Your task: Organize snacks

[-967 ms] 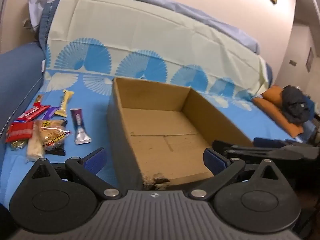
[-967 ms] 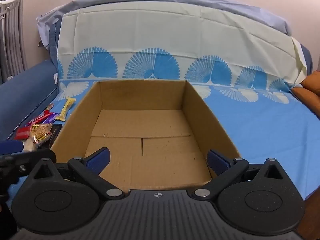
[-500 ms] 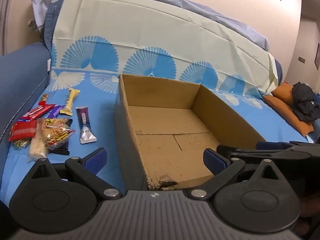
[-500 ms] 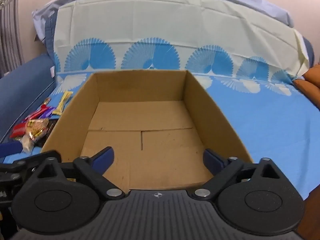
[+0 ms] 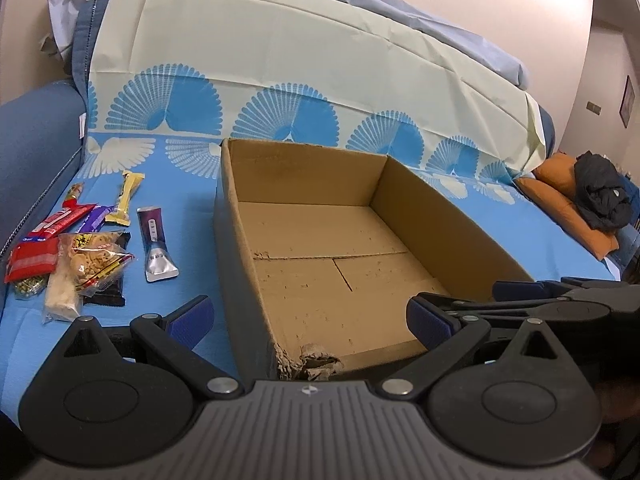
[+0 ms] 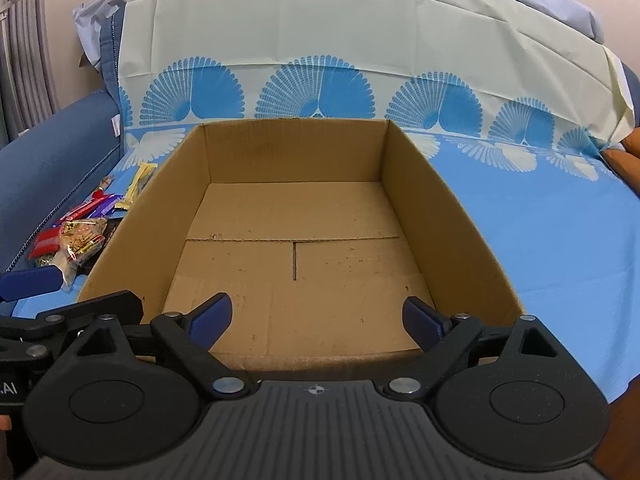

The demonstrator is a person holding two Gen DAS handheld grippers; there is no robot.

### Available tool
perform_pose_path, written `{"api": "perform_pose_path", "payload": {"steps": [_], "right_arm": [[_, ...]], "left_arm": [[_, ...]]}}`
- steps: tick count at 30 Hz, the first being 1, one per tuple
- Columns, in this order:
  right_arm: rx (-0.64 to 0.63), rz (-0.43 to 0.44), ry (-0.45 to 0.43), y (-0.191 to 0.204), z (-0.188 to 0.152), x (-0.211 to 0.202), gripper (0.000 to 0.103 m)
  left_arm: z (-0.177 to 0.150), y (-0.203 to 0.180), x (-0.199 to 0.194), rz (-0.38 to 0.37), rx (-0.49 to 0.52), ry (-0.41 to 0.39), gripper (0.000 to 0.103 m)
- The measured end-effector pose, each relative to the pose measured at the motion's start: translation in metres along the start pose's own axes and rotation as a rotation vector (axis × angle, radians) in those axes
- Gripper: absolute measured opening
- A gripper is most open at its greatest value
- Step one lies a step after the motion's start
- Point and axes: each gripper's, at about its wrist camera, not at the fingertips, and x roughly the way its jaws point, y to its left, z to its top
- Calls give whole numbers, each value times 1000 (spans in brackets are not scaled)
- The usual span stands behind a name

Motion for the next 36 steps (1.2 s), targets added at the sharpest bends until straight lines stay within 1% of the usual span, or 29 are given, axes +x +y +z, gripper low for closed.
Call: {"api": "perform_pose_path", "payload": {"steps": [6, 7, 9, 13, 36], "right_arm": [[-29, -2, 0, 3, 0, -1, 84], [-32, -2, 0, 3, 0, -1, 81], [-38, -7, -4, 4, 0, -1, 77], [-41, -18, -8, 4, 0, -1, 76], [-38, -11, -14, 4, -2, -2, 76]], "left_arm": [[2, 0, 0, -6, -2, 9, 102], [2, 0, 0, -6, -1, 8, 102], [2, -1, 0, -8, 3, 9, 102], [1, -2, 1, -13, 10, 11, 102], [1, -2, 0, -20, 6, 16, 102]]}}
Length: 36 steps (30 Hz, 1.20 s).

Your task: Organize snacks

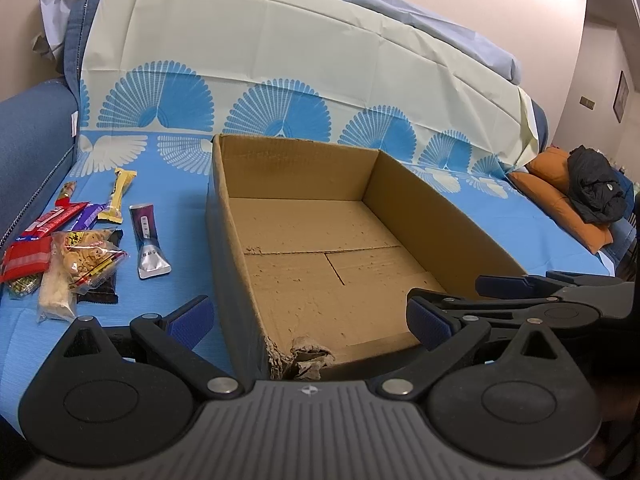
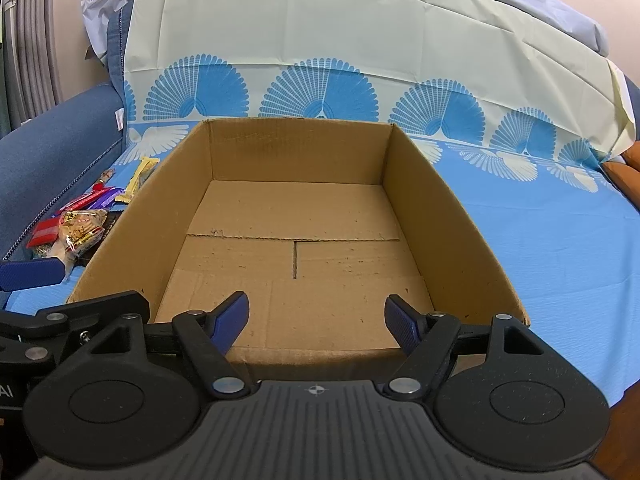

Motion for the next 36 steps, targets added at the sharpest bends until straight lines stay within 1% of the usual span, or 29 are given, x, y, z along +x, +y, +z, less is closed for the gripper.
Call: {"api": "perform_pose_path", "payload": {"steps": [36], "right_arm": [[-15, -19, -13, 3, -1, 0, 76]], "left_arm": [[-2, 1, -1, -3, -7, 6, 102]]}}
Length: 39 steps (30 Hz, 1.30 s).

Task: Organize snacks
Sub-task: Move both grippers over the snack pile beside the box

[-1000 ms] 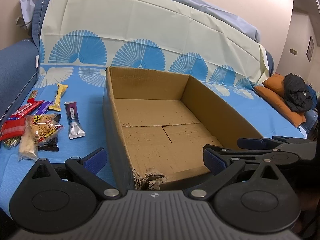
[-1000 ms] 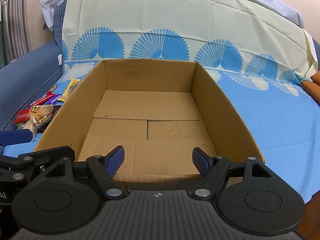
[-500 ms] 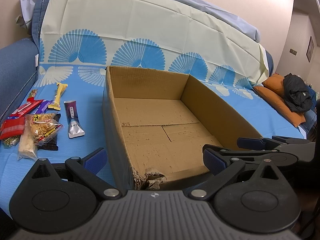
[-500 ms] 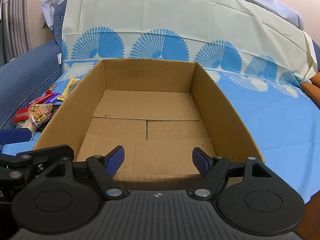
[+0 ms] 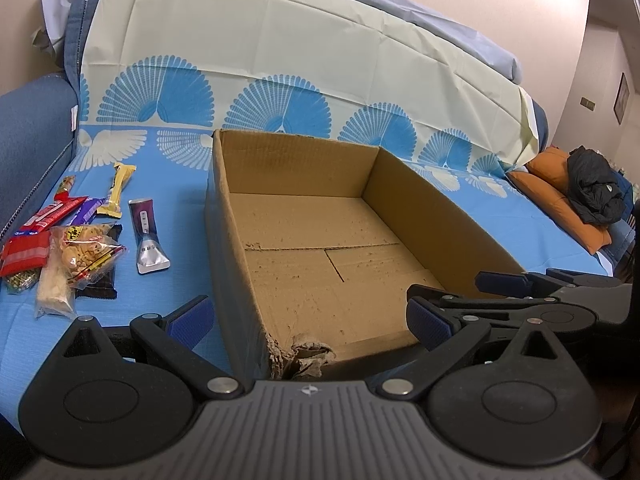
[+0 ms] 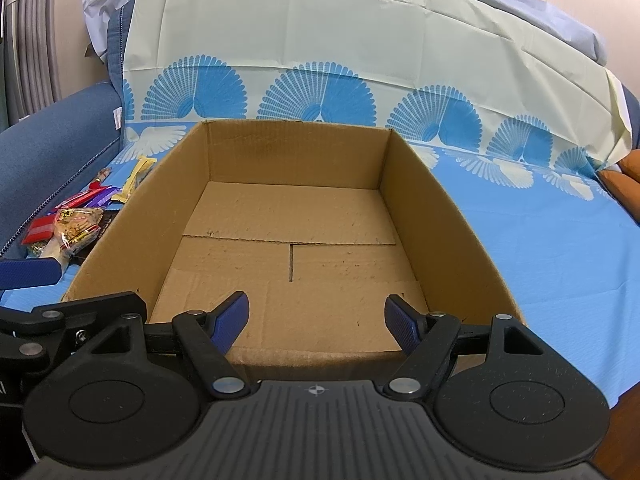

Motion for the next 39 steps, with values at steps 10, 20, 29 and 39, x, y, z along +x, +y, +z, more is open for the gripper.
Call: {"api": "perform_pose_path", "payload": {"steps": [10, 20, 29, 39], "right_arm": [[-14, 3, -40, 14, 4, -3, 76], [1, 55, -101, 26, 10, -16, 72], [3, 114, -114, 42, 15, -20, 64], [3, 252, -178, 86, 46, -17, 64]], "left_arm": [[10, 18, -26, -65, -42, -70, 68], [63, 114, -42, -200, -265, -47, 37], [37, 198, -19, -33, -187, -4, 37], [21, 220, -13, -14, -271, -56, 35]]}}
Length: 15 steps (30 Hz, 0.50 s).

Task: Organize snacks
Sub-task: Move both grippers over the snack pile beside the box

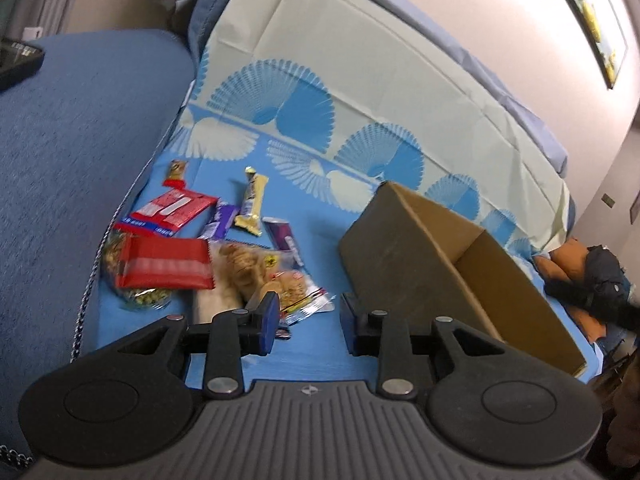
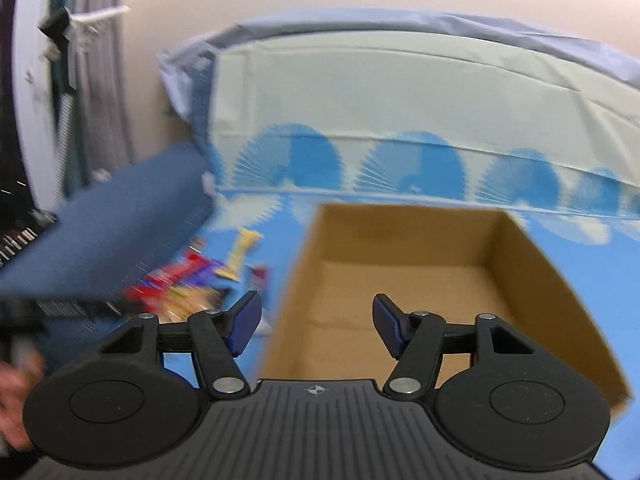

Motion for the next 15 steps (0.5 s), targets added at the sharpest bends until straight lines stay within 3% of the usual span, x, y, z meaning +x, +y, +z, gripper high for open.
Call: {"api": "perform_pose_path", "payload": {"steps": [3, 6, 8, 12, 15], "right_arm": [[-6, 99, 19, 28, 20, 25, 64], [7, 203, 102, 57, 38, 70, 84], [23, 243, 172, 75, 41, 108, 88], [74, 209, 339, 98, 34, 179, 96], [96, 183, 464, 105, 19, 220, 96]], "left_arm": [[1, 8, 1, 33, -33, 9, 35], [0, 17, 1, 59, -64, 12, 37], [0, 21, -1, 76, -86, 14, 38], [2, 30, -3, 101, -118, 11, 51], [3, 40, -4, 104, -155, 11, 56]]}}
